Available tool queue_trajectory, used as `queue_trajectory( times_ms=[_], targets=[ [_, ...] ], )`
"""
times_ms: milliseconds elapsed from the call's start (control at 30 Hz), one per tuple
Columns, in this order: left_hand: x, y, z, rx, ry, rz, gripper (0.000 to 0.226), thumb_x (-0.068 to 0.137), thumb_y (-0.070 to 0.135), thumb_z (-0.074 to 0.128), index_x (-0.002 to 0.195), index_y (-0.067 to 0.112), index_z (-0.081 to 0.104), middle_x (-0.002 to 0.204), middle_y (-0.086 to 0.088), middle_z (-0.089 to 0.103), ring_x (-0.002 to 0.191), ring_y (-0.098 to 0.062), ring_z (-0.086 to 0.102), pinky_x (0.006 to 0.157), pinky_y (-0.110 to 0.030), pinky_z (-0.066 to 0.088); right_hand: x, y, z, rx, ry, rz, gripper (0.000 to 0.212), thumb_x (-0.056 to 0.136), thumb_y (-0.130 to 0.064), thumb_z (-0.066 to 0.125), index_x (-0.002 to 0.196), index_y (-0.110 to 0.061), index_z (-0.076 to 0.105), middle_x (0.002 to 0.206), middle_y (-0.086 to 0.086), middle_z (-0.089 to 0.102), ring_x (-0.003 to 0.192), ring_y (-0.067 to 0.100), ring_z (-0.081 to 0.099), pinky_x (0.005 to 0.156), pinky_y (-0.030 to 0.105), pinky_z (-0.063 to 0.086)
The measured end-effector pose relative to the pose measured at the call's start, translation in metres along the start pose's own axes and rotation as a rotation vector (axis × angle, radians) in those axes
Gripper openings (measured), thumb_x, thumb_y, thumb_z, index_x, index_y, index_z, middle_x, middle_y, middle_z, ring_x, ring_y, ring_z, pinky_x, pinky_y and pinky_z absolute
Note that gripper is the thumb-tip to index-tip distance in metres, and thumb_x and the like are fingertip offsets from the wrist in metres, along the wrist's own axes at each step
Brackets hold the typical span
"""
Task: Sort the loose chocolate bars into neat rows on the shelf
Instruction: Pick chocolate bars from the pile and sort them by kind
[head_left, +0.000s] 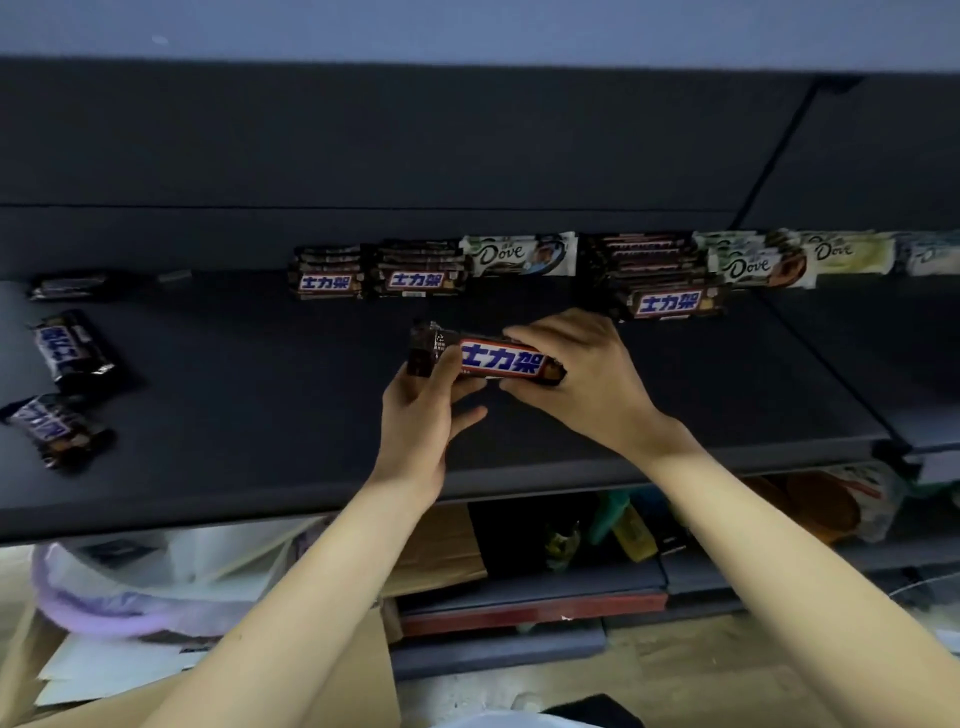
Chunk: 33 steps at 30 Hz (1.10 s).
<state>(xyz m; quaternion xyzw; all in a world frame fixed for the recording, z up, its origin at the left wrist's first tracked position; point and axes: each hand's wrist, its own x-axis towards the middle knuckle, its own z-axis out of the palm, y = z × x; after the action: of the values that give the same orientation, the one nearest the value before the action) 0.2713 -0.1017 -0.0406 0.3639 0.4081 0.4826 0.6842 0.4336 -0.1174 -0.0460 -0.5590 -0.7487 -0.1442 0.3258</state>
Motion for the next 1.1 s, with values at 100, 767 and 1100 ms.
queue_trajectory(
  times_ms=[100, 767, 1100],
  targets=[
    [-0.001, -0.011, 0.02, 0.018, 0.063, 0.079, 0.014, 0.098, 0.024, 0.037, 0.094, 0.029, 0.05, 0.095, 0.005, 0.061, 0.085, -0.011, 0.061, 0.068, -0.025, 0.047, -0.009, 0.023, -0.013, -0.044, -0.02, -0.014, 0.045, 0.073, -0.045, 0.06, 0.102, -0.012, 0.071, 0.09, 0.001, 0.072, 0.083, 0.021, 0.065, 0.08, 0.035, 0.047],
    [0.009, -0.056, 0.066, 0.627, 0.078, 0.435, 0.016, 0.097, 0.018, 0.041, 0.104, 0.024, 0.054, 0.09, 0.016, 0.06, 0.07, 0.013, 0.053, 0.067, -0.009, 0.042, -0.048, 0.127, -0.056, -0.102, -0.171, 0.138, 0.043, 0.063, -0.025, 0.08, 0.103, -0.015, 0.069, 0.098, 0.004, 0.07, 0.094, 0.032, 0.064, 0.084, 0.047, 0.045],
    [0.005, -0.061, 0.071, 0.961, 0.009, 0.536, 0.011, 0.094, 0.017, 0.047, 0.095, 0.024, 0.055, 0.087, 0.014, 0.06, 0.082, -0.003, 0.057, 0.064, -0.004, 0.038, -0.029, 0.171, -0.06, -0.185, -0.377, 0.345, 0.051, 0.082, -0.037, 0.066, 0.129, -0.025, 0.052, 0.131, -0.002, 0.051, 0.126, 0.022, 0.04, 0.103, 0.041, 0.027]
  ],
)
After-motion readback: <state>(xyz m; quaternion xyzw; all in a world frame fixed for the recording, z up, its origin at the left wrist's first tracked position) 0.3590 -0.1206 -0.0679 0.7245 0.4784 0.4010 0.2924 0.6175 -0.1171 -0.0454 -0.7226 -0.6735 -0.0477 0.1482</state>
